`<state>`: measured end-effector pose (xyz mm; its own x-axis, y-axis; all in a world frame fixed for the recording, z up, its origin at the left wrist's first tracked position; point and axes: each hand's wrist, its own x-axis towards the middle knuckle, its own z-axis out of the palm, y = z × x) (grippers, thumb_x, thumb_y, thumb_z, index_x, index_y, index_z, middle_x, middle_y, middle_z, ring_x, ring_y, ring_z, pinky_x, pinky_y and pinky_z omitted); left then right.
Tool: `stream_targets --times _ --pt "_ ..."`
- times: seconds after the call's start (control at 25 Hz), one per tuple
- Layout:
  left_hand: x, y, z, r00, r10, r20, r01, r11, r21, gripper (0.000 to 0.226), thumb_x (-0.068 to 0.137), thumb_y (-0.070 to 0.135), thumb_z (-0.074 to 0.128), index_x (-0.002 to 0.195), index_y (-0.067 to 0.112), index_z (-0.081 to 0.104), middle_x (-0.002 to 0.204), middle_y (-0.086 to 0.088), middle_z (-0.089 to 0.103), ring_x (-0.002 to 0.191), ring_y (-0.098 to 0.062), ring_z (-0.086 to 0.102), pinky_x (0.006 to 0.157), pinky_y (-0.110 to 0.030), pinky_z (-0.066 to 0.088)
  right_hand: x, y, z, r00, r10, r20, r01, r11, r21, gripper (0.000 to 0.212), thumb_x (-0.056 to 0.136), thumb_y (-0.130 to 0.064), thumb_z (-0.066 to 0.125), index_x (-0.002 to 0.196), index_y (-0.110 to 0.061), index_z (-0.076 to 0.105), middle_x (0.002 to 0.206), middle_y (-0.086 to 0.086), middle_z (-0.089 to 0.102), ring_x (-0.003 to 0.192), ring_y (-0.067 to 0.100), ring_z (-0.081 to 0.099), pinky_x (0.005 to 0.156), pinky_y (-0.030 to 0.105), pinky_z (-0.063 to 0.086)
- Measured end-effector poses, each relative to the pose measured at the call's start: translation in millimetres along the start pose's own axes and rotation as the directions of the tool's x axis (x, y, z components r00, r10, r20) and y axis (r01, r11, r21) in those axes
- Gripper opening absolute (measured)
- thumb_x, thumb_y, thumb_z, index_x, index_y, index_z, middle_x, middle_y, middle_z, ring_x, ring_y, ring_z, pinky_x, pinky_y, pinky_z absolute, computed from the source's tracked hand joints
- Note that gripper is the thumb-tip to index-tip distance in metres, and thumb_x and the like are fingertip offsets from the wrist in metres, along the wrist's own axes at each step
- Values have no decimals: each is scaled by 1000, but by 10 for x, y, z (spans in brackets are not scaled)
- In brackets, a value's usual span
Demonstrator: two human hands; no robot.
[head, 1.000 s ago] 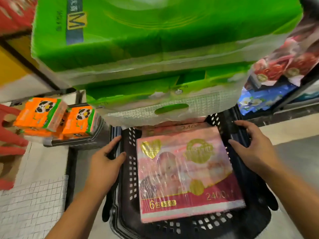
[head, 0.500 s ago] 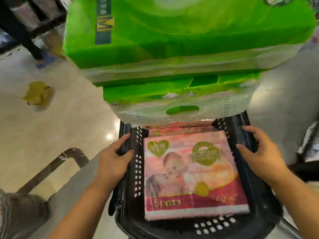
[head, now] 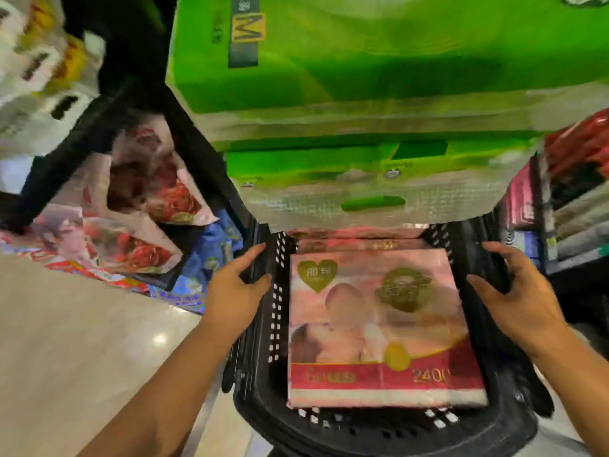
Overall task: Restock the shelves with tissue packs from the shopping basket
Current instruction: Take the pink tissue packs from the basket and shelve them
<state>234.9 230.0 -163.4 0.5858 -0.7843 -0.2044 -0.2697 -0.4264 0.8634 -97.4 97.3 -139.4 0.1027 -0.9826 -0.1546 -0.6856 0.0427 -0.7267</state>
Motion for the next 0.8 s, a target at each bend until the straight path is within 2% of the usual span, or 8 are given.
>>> stream_targets --times 0.12,0.28,0.4,0.48,0.56,0.64,0.72,0.8 --pt "913 430 316 999 24 44 -24 1000 -8 55 82 -3 68 128 25 58 106 13 65 80 21 57 77 1 42 856 -82 -83 998 42 -44 -41 999 19 46 84 -3 70 126 -16 56 110 1 55 102 15 52 88 20 38" --pt "2159 906 815 995 81 57 -84 995 60 56 79 2 71 127 28 60 110 10 66 87 15 59 83 -4 42 2163 -181 -153 997 10 -79 -8 999 35 46 81 7 69 123 -4 56 112 5 52 102 15 49 77 -7 30" --pt "3023 1321 1124 996 52 76 -53 999 9 54 81 0 70 125 29 60 105 16 64 82 22 57 80 -1 43 3095 -344 -184 997 21 -69 -17 998 54 46 80 9 69 123 -3 56 111 6 52 95 -1 45 75 -10 28" --pt "3682 1587 1308 995 41 88 -42 999 13 54 81 2 70 126 29 60 109 16 61 93 13 59 87 -5 42 3751 -521 -229 994 23 -108 -17 998 55 47 81 7 69 118 -19 58 113 5 53 97 1 46 78 -8 31" --pt "4272 1809 1449 992 67 102 -75 995 72 55 80 4 71 128 29 60 114 13 60 104 5 57 86 -1 37 4349 -698 -252 993 64 -101 -57 996 71 50 81 5 70 111 -34 55 114 4 54 101 11 48 85 5 38" --pt "5000 2014 1618 988 84 129 -92 994 54 55 80 2 70 128 26 60 115 13 59 99 13 55 80 6 33 4979 -906 -213 988 107 -109 -101 993 59 48 83 1 70 119 -27 55 118 9 57 105 19 51 90 25 39" --pt "5727 2198 1766 981 100 165 -109 993 48 56 79 -2 69 127 26 59 114 12 60 85 20 56 76 6 35 5583 -1076 -123 985 115 -130 -111 993 37 48 84 0 70 127 -14 55 122 13 59 111 26 54 91 29 37" --pt "6438 2412 1919 976 115 187 -129 990 63 57 78 -2 69 126 27 58 115 10 62 93 14 58 84 2 37 6215 -1231 -36 978 130 -163 -127 992 25 48 84 -1 69 129 -8 55 123 14 58 114 28 53 90 26 35"
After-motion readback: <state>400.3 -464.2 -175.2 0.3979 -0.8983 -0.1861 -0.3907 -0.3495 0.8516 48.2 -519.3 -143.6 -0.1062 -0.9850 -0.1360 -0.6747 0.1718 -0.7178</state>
